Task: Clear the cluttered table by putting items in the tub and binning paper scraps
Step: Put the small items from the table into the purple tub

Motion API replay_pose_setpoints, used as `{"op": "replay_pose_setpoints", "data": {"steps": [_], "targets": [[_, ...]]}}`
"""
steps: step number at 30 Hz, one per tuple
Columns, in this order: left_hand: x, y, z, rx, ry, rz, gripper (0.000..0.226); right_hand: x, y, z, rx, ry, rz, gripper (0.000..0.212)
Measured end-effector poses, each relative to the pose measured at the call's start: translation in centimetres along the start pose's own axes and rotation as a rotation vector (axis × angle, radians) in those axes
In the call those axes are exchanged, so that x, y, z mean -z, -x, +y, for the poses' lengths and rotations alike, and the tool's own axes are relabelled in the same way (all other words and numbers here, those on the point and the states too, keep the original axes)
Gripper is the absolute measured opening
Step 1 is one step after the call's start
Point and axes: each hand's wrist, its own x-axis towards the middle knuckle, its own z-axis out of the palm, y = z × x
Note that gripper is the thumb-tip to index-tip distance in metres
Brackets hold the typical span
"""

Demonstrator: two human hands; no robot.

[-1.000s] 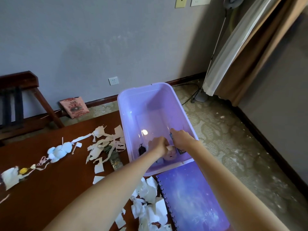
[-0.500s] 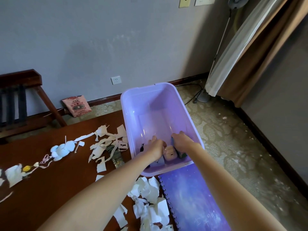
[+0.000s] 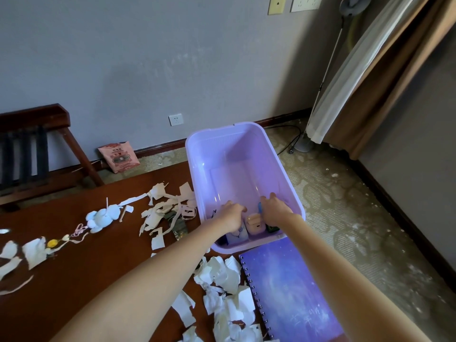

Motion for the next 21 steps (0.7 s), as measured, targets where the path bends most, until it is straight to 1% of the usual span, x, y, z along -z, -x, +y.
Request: {"op": "replay_pose_setpoints", "data": {"steps": [4, 6, 11, 14, 16, 18, 20, 21], "targets": [[2.4, 2.2, 0.6, -0.016, 0.086, 0.105, 0.054, 0.8, 1.3, -0.4, -0.016, -0.109, 0.058, 0.037], [4.5, 3.9, 0.9, -0.010, 0.194, 0.195, 0.051, 1.4, 2.3, -1.3, -0.002, -0.216, 0.125, 0.039], [8.4, 8.9, -1.5, 0.027, 0.465, 0.516, 0.042, 3.1, 5.6, -6.8, 0.144, -0.466, 0.454, 0.038], [8.4, 11.8, -4.8, 0.120, 0.685, 0.643, 0.038, 3.0, 7.8, -11.3, 0.274, -0.565, 0.568, 0.039], [7.5, 13.2, -7.2, 0.195, 0.801, 0.649, 0.034, 1.9, 8.8, -14.3, 0.376, -0.585, 0.572, 0.039], [5.9, 14.2, -9.7, 0.290, 0.887, 0.612, 0.029, 0.0, 9.2, -16.8, 0.457, -0.541, 0.494, 0.038], [3.9, 15.1, -12.1, 0.395, 0.937, 0.581, 0.026, -2.6, 8.8, -18.6, 0.449, -0.478, 0.354, 0.039], [2.9, 15.4, -13.3, 0.441, 0.950, 0.566, 0.027, -3.9, 8.4, -19.0, 0.396, -0.456, 0.279, 0.039]]}}
